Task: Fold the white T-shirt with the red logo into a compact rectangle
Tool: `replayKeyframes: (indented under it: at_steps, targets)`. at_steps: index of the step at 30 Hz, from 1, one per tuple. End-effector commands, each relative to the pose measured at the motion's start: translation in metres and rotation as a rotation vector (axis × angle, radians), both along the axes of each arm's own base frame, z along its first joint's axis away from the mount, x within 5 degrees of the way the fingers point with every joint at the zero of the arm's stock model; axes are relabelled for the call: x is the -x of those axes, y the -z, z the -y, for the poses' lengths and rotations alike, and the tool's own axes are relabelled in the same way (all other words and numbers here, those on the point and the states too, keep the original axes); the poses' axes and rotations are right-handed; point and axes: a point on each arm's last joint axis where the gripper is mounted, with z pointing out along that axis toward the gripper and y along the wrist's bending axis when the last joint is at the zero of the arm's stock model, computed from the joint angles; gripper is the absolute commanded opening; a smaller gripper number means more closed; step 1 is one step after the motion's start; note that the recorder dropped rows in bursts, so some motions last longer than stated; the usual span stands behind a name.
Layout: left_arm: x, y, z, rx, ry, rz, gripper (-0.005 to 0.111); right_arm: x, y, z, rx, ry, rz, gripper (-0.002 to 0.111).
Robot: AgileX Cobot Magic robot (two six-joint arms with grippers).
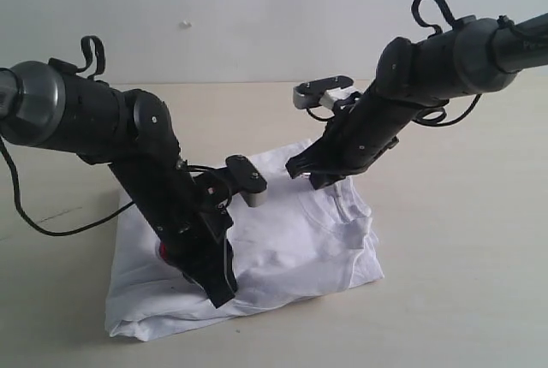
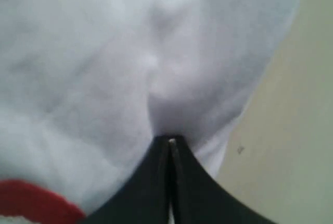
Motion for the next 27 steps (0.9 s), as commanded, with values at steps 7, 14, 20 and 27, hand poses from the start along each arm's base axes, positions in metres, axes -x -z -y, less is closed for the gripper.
replayKeyframes:
  at_steps: [7,14,20,27]
  targets:
    - [-0.017,-0.045,-0.003,0.073,-0.006,0.191,0.000,0.017,-0.069,0.001,-0.060,-0.037,0.026,0.000]
    - [-0.045,-0.072,-0.041,0.163,-0.247,0.235,0.000,0.070,-0.016,-0.012,0.133,-0.047,-0.219,0.000]
    - [-0.052,-0.019,-0.050,0.092,-0.309,0.166,0.000,0.091,-0.008,-0.034,0.167,-0.129,-0.277,0.000]
    - [-0.053,-0.014,-0.049,0.080,-0.284,0.125,0.000,0.082,0.002,-0.034,0.198,-0.113,-0.254,0.000]
